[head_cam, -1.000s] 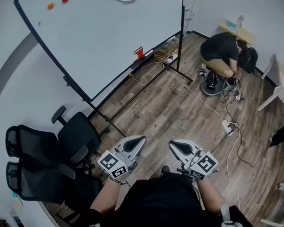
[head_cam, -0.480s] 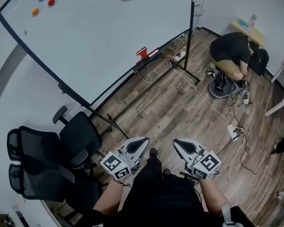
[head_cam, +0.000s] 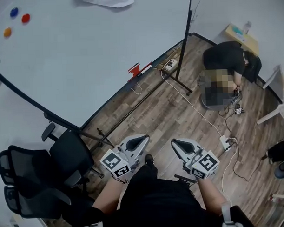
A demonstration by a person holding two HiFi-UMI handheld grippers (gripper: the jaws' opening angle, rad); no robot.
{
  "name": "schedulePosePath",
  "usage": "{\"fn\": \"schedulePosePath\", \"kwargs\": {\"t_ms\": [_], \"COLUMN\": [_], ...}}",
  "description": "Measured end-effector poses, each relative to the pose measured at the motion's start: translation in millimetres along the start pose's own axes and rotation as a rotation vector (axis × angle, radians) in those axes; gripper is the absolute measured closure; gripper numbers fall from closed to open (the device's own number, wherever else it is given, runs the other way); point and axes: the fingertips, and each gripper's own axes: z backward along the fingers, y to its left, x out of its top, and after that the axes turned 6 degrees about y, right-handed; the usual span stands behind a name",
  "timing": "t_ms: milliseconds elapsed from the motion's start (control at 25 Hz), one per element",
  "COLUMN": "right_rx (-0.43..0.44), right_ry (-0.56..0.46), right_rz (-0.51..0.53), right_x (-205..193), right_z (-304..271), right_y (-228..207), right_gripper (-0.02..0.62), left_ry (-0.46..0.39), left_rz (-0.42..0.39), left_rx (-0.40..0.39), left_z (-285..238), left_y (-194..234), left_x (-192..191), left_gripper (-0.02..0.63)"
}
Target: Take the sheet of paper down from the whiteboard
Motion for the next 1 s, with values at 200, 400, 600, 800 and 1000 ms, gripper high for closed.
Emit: {"fn": "schedulePosePath", "kwargs": {"t_ms": [200, 400, 600, 800, 1000], "right_rx": [-0.002, -0.005, -0.020, -0.022, 0.018], "right_ry": [-0.010, 0.001, -0.005, 0.018, 0.002], "right_rz": [0.024, 0.039, 0.012, -0.024, -0.021], "right_x": [35.6, 50.8, 59.0, 50.0, 62.8], "right_z": [-53.9, -94.1, -109.8, -117.9, -135.5], "right_y": [-35.0, -64.5, -92.8, -134.6, -186.1], "right_gripper": [0.571, 0.572, 0.572, 0.571, 0.571], "left_ry": [-0.003, -0.023, -0.001, 0.023, 0.044], "left_rz": [-0.038, -0.049, -0.037, -0.015, -0.005], "left_rx": [0.000, -0.014, -0.032, -0.039, 0.000], "left_z": [-15.2, -29.9, -57.9, -93.9, -134.2], "left_y": [55.6, 100.1, 132.8, 154.4, 185.1], "left_x": [33.6, 58.0, 61.0, 56.8, 62.6], "left_gripper": [0.595, 0.595, 0.594, 0.594, 0.595]}}
